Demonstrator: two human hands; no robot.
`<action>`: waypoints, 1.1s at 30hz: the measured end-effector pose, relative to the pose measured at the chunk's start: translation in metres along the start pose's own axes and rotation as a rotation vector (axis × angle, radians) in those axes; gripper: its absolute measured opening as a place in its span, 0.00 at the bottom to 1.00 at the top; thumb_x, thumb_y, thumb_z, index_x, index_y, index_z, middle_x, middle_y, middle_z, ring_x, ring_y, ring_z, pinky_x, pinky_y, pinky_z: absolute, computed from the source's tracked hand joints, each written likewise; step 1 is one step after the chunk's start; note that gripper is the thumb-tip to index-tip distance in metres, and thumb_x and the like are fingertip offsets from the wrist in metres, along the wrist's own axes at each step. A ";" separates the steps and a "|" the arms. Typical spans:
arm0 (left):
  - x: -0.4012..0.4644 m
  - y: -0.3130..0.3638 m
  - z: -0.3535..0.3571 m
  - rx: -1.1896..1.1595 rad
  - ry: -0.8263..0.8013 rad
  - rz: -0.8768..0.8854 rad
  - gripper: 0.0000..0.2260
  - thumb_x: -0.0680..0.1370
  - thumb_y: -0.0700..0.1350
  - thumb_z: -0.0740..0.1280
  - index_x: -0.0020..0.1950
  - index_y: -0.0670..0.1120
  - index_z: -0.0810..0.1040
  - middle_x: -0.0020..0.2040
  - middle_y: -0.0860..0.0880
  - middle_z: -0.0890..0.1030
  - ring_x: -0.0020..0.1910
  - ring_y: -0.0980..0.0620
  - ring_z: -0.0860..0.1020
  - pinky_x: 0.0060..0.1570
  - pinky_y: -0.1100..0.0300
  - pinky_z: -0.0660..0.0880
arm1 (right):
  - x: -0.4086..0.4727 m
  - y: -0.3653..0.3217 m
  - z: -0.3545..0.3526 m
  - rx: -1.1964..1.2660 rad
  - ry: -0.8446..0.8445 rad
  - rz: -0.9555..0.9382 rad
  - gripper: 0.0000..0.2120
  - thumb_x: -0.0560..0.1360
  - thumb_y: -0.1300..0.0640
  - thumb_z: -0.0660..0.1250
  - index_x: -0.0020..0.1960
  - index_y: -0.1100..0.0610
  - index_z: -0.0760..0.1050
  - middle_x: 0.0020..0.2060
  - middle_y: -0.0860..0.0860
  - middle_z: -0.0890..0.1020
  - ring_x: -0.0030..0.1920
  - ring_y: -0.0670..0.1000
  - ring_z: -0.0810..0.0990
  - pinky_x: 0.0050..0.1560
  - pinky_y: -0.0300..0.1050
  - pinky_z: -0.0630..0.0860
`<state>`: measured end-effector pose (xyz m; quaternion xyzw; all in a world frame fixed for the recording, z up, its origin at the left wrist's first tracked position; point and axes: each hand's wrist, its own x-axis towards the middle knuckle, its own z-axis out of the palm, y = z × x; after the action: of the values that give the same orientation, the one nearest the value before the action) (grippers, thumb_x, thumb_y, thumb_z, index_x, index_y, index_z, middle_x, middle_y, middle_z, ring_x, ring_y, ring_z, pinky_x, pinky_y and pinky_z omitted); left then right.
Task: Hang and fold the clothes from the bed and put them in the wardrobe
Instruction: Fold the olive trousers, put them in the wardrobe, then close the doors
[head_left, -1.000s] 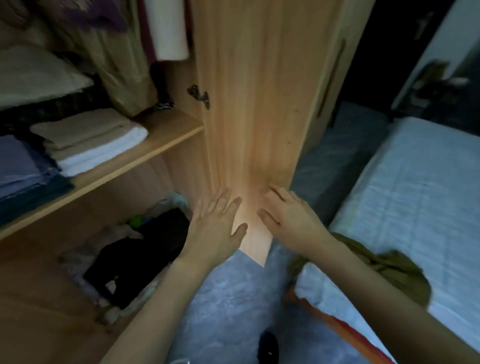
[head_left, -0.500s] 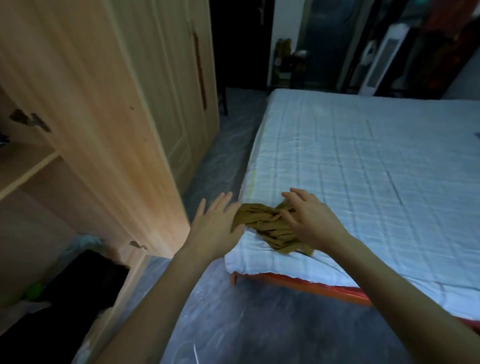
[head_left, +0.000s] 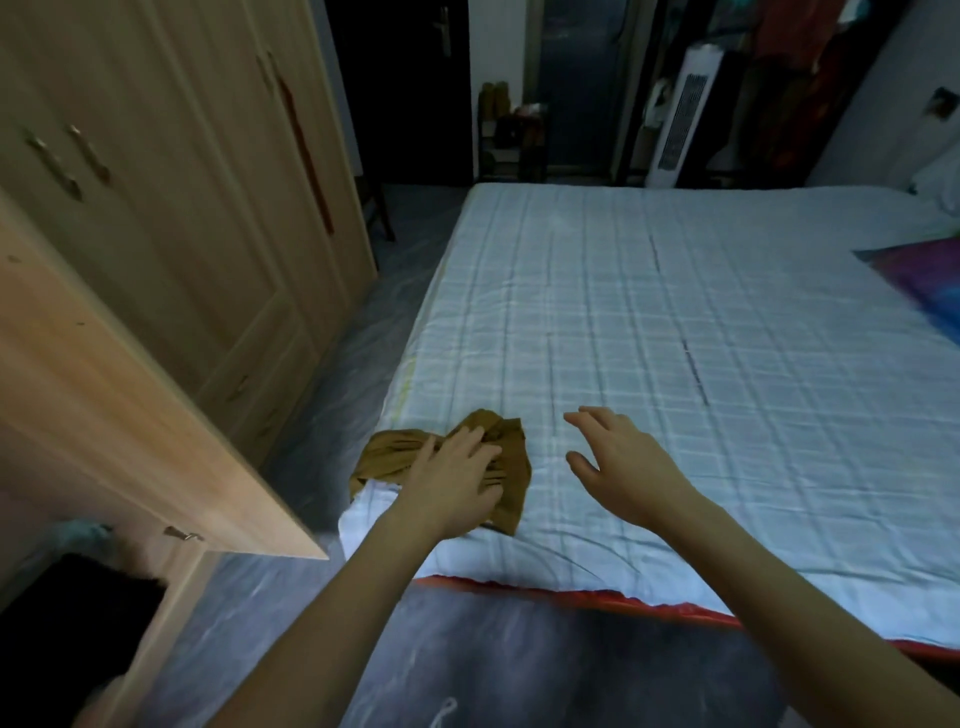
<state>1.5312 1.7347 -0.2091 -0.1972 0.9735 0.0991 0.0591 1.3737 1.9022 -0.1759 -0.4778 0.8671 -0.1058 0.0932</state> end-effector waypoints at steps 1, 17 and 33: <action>0.005 0.001 0.006 -0.001 -0.006 -0.011 0.24 0.80 0.56 0.58 0.76 0.54 0.62 0.80 0.51 0.53 0.79 0.51 0.50 0.74 0.47 0.50 | 0.005 0.006 0.003 0.002 -0.008 -0.016 0.25 0.80 0.47 0.58 0.76 0.51 0.60 0.74 0.50 0.64 0.71 0.53 0.66 0.65 0.53 0.70; 0.146 -0.038 0.065 -0.111 -0.196 -0.143 0.22 0.80 0.54 0.58 0.73 0.53 0.65 0.75 0.51 0.63 0.75 0.48 0.57 0.70 0.51 0.56 | 0.175 0.064 0.069 0.036 -0.240 -0.131 0.27 0.78 0.57 0.59 0.76 0.49 0.58 0.74 0.48 0.64 0.70 0.52 0.66 0.65 0.50 0.68; 0.250 -0.042 0.187 -0.192 -0.491 -0.698 0.23 0.83 0.58 0.49 0.70 0.51 0.72 0.61 0.48 0.76 0.58 0.47 0.76 0.60 0.54 0.71 | 0.279 0.142 0.178 0.008 -0.418 -0.301 0.36 0.69 0.72 0.61 0.76 0.56 0.62 0.75 0.56 0.64 0.72 0.58 0.66 0.68 0.54 0.67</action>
<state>1.3333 1.6446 -0.4367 -0.4897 0.7919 0.2071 0.3004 1.1586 1.7230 -0.4024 -0.6127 0.7476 -0.0211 0.2554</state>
